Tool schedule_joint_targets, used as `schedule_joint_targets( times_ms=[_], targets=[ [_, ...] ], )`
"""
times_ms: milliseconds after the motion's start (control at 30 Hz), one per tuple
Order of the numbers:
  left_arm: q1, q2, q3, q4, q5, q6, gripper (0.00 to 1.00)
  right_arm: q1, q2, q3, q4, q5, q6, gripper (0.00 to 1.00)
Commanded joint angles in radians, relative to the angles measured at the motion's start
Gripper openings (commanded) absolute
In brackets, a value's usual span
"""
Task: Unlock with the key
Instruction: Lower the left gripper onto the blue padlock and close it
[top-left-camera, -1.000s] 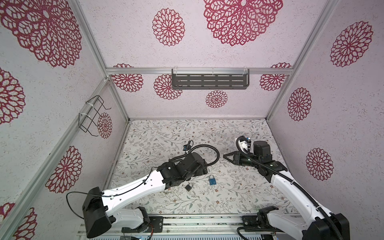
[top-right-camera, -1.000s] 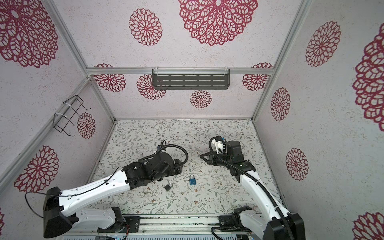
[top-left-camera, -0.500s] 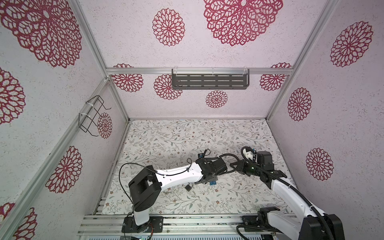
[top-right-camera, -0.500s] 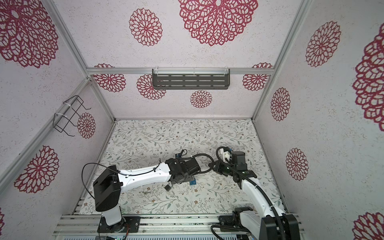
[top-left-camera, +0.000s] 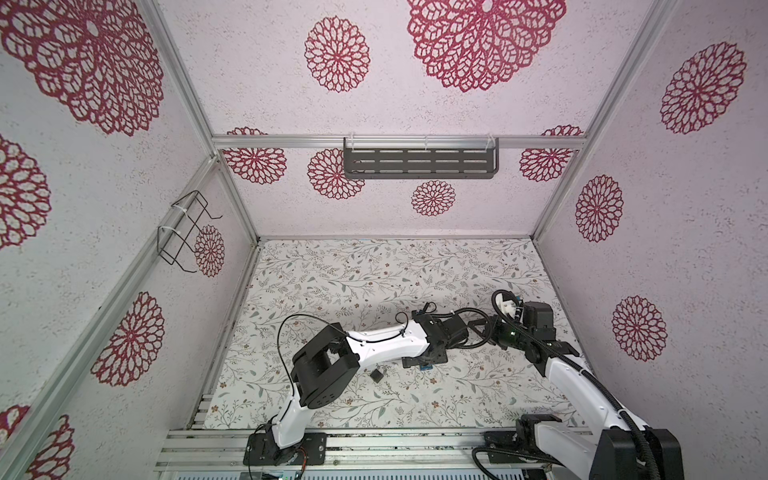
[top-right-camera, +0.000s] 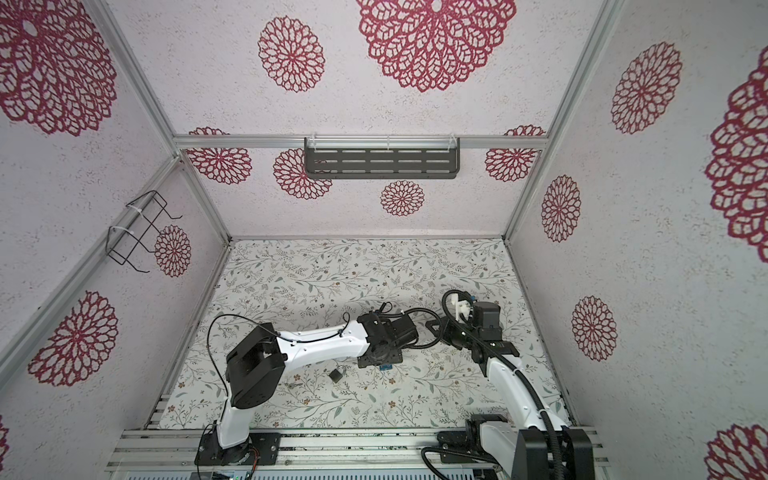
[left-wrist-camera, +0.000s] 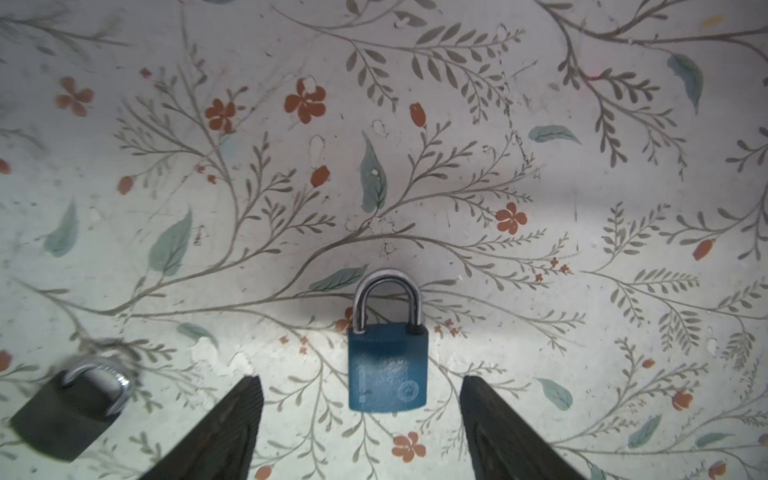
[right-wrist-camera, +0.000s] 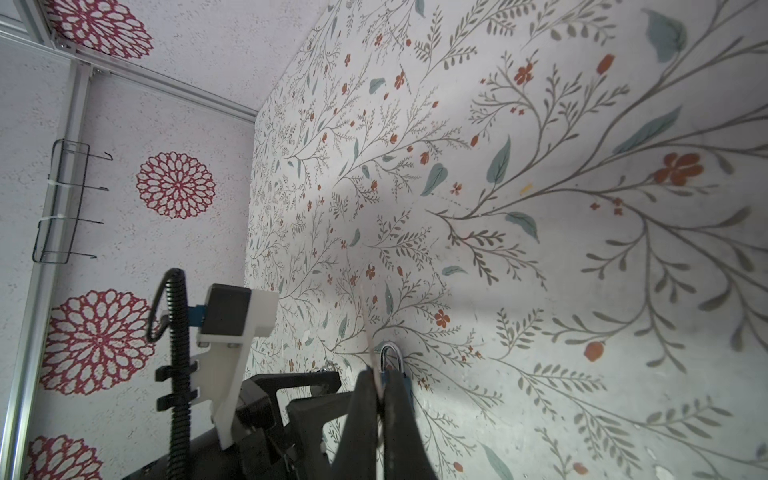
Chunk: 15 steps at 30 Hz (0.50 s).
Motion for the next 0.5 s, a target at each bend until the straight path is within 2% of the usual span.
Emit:
schedule_joint_targets(
  times_ms=[0, 467],
  targets=[
    [-0.001, 0.037, 0.039, -0.041, 0.018, 0.028, 0.79, -0.022, -0.005, -0.003, 0.019, -0.022, -0.011, 0.00],
    [-0.014, 0.133, 0.115, -0.100, 0.025, 0.096, 0.67, -0.041, 0.002, -0.009, 0.022, -0.033, -0.020, 0.00]
  ],
)
